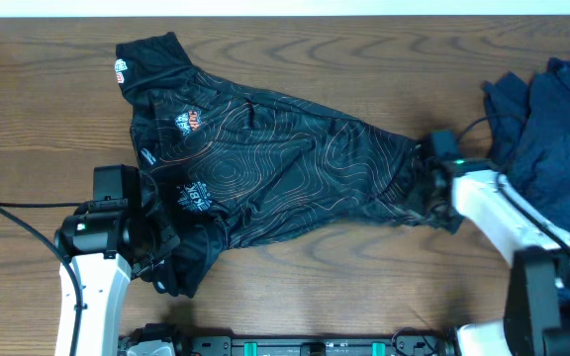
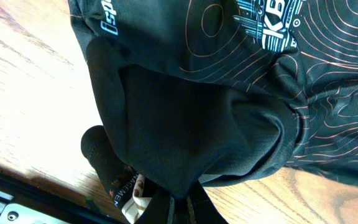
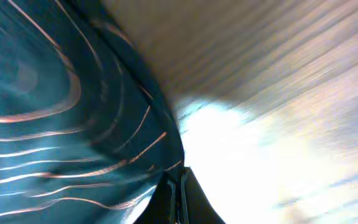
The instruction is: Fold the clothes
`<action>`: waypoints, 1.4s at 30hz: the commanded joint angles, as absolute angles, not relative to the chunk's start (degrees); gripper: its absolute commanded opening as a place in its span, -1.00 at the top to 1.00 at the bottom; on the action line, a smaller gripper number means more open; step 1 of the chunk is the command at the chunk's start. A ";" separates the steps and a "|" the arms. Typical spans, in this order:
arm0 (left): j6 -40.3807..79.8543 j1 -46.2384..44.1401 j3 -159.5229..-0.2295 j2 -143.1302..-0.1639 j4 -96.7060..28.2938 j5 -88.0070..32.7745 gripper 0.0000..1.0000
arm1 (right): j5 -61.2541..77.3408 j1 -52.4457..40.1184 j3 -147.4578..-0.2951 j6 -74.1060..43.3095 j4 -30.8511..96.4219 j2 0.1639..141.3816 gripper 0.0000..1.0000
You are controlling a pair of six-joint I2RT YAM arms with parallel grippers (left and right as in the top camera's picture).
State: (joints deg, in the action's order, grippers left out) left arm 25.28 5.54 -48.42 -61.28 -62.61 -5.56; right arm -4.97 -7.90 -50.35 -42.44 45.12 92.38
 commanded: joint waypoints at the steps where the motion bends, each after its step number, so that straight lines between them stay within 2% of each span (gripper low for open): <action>1: 25.32 5.82 -48.62 -60.97 -62.15 -4.67 0.88 | -6.17 -5.80 -53.80 -35.35 47.00 86.61 0.98; 9: 25.32 5.82 -48.62 -60.97 -61.80 -4.69 0.88 | -6.24 -4.99 -52.95 -35.03 52.56 84.77 0.98; 16: 25.32 5.82 -48.62 -60.97 -61.82 -4.69 0.88 | -6.22 -4.99 -50.59 -35.03 50.17 85.73 0.96; 17: 25.32 5.82 -48.62 -60.97 -61.82 -4.69 0.88 | -6.22 -4.99 -50.37 -34.96 50.15 86.06 0.81; 18: 25.32 5.82 -48.62 -60.97 -61.80 -4.67 0.88 | -6.17 -4.99 -50.17 -34.33 50.24 86.41 0.52; 19: 25.32 5.82 -48.62 -60.97 -61.80 -4.67 0.88 | -6.17 -4.99 -50.06 -34.11 50.74 86.74 0.04; 21: 25.34 5.82 -48.62 -60.97 -61.82 -4.67 0.88 | -6.17 -4.97 -50.06 -34.20 52.03 87.20 -0.29; 23: 25.34 5.82 -48.62 -60.97 -61.82 -4.67 0.90 | -5.85 -4.97 -50.06 -34.22 52.36 87.24 -0.41; 34: 25.30 5.82 -48.62 -60.97 -61.82 -4.67 0.88 | -5.13 -4.93 -48.47 -36.58 52.80 87.29 -0.47; 42: 25.30 5.82 -48.62 -60.97 -61.82 -4.67 0.88 | -0.78 -4.95 -40.49 -37.91 42.30 87.33 -0.51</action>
